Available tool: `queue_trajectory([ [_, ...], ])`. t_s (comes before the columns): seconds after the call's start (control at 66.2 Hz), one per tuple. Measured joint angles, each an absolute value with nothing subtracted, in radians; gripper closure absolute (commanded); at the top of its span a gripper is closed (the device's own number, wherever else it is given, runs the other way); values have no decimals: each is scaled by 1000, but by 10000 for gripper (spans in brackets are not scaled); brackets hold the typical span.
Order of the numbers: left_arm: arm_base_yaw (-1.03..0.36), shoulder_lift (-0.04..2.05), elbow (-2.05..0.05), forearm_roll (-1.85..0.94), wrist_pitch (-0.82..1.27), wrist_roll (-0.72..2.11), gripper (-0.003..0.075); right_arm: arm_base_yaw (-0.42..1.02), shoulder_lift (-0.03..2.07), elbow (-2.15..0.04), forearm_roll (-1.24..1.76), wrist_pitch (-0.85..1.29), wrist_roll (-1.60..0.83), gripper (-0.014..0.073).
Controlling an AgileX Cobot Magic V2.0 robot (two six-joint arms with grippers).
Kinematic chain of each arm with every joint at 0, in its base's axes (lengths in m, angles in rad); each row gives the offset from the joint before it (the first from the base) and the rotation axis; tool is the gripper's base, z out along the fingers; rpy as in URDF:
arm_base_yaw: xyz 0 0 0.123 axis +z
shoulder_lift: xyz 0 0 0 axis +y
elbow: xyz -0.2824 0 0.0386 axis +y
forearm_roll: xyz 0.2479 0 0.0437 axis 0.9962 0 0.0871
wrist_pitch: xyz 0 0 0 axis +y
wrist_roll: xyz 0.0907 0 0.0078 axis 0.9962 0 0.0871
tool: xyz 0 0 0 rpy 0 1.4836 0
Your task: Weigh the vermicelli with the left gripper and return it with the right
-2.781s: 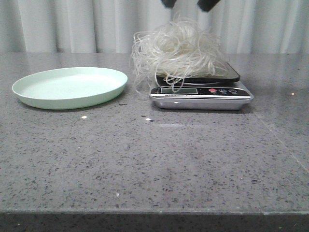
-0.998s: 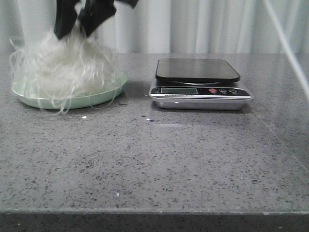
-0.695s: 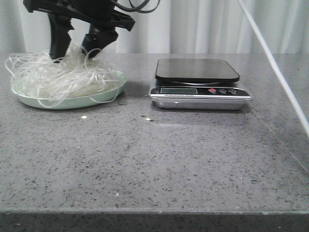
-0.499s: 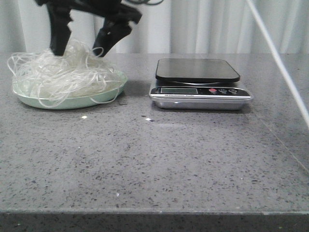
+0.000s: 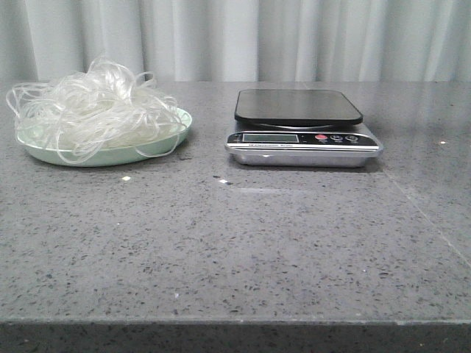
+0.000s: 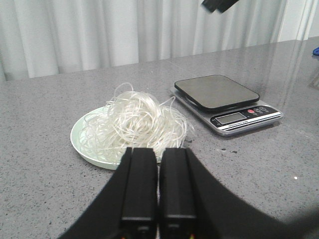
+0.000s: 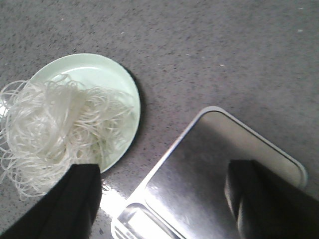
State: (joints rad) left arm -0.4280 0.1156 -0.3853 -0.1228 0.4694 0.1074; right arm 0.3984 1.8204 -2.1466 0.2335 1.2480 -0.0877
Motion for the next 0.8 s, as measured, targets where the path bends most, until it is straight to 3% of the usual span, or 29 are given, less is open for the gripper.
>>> queue_trajectory([
  [0.136,-428,116,-385,-123,469,107,593,310,1694,-2001,234,1214,-88,-15],
  [0.469,-428,116,-385,-123,469,107,593,147,1277,-1414,228,993,-94,-15],
  [0.801,-428,116,-385,-123,469,107,593,137,828,-1013,222,844,-105,-15],
])
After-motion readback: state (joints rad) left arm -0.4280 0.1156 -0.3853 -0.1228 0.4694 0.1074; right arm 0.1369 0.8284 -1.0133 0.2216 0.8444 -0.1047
